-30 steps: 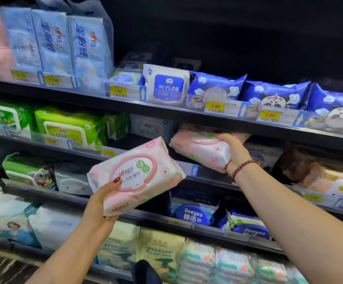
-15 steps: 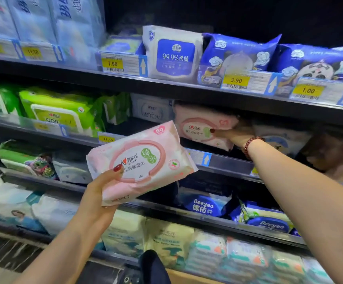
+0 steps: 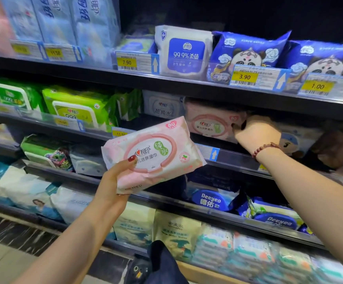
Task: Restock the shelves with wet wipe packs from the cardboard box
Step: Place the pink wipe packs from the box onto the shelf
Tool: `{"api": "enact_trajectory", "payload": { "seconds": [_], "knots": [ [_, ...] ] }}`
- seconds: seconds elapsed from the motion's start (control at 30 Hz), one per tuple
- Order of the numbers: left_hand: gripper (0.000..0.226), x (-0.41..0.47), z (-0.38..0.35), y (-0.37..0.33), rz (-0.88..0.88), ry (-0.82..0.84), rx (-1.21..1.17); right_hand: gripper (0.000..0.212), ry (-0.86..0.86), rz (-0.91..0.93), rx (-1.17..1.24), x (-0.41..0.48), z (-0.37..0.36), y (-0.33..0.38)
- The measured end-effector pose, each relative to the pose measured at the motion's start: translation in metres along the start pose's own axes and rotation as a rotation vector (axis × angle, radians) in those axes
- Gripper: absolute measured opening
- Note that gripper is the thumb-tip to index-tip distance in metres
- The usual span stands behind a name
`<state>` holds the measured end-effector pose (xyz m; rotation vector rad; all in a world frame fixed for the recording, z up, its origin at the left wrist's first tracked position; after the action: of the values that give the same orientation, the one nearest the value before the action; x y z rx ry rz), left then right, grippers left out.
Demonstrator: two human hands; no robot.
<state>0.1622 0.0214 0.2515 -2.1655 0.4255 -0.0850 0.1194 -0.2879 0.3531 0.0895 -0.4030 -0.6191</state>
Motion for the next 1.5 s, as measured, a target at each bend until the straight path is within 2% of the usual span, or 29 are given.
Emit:
{"api": "enact_trajectory", "payload": {
  "seconds": [0.07, 0.1, 0.13, 0.2, 0.27, 0.33, 0.37, 0.43, 0.47, 0.57, 0.67, 0.8, 0.97, 1.17, 1.27, 1.33, 1.37, 1.47, 1.5],
  "knots": [
    [0.047, -0.003, -0.001, 0.0, -0.002, 0.016, -0.013, 0.036, -0.12, 0.073, 0.037, -0.009, 0.012, 0.007],
    [0.047, -0.003, -0.001, 0.0, 0.0, 0.016, -0.02, 0.038, -0.094, 0.13, 0.112, -0.016, 0.016, 0.013],
    [0.046, -0.004, -0.003, 0.0, 0.004, 0.029, -0.026, 0.039, -0.003, 0.171, 0.296, -0.021, 0.017, 0.019],
    [0.044, -0.006, -0.009, 0.002, 0.002, 0.067, -0.036, 0.038, 0.377, 0.216, 0.695, -0.037, 0.012, 0.033],
    [0.039, -0.01, -0.019, 0.001, -0.009, 0.102, -0.026, 0.046, 0.614, 0.291, 0.828, -0.057, 0.01, 0.043],
    [0.044, -0.01, -0.032, 0.0, -0.027, 0.126, 0.026, 0.059, 0.64, 0.361, 0.89, -0.068, 0.011, 0.043],
    [0.056, -0.007, -0.039, -0.002, -0.049, 0.127, 0.072, 0.062, 0.626, 0.358, 0.936, -0.071, 0.012, 0.042],
    [0.084, 0.001, -0.05, -0.007, -0.085, 0.107, 0.154, 0.058, 0.592, 0.298, 1.026, -0.071, 0.014, 0.033],
    [0.092, 0.006, -0.057, -0.01, -0.085, 0.102, 0.196, 0.053, 0.58, 0.255, 1.078, -0.07, 0.013, 0.027],
    [0.082, 0.016, -0.079, -0.016, -0.02, 0.097, 0.392, 0.04, 0.508, 0.059, 1.198, -0.068, 0.014, 0.011],
    [0.063, 0.025, -0.097, -0.026, 0.036, 0.03, 0.643, 0.044, 0.482, -0.107, 1.189, -0.062, 0.011, 0.001],
    [0.076, 0.045, -0.112, -0.041, 0.016, -0.007, 0.942, 0.056, 0.468, -0.186, 1.165, -0.043, 0.014, -0.007],
    [0.065, 0.068, -0.133, -0.052, -0.008, 0.038, 0.947, 0.045, 0.565, -0.184, 1.165, -0.025, 0.018, -0.008],
    [0.061, 0.1, -0.141, -0.044, -0.058, 0.141, 0.905, 0.063, 0.362, -0.19, 1.224, -0.007, 0.004, -0.02],
    [0.05, 0.109, -0.144, -0.038, -0.098, 0.166, 0.868, 0.052, 0.289, -0.114, 1.255, -0.001, -0.003, -0.023],
    [0.052, 0.113, -0.142, -0.029, -0.109, 0.195, 0.85, 0.047, 0.238, -0.047, 1.164, 0.001, -0.004, -0.025],
    [0.054, 0.115, -0.14, -0.024, -0.132, 0.197, 0.877, 0.046, 0.209, -0.011, 1.045, 0.002, -0.006, -0.025],
    [0.06, 0.121, -0.134, -0.008, -0.256, 0.243, 1.135, 0.05, 0.163, 0.046, 0.551, 0.003, -0.016, -0.032],
    [0.061, 0.12, -0.135, -0.004, -0.307, 0.264, 1.227, 0.05, 0.171, 0.031, 0.485, 0.003, -0.02, -0.035]
  ]
}}
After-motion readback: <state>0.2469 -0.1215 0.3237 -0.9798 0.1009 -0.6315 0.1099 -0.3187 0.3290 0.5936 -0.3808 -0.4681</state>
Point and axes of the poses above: each hand's wrist, its own x-axis towards the middle knuckle, its own z-axis out of the back of the hand, y = z × x, the point moved 4 cm from there along x, towards the middle knuckle, and after that the axes turned 1 degree about y, right-handed, at the moved point
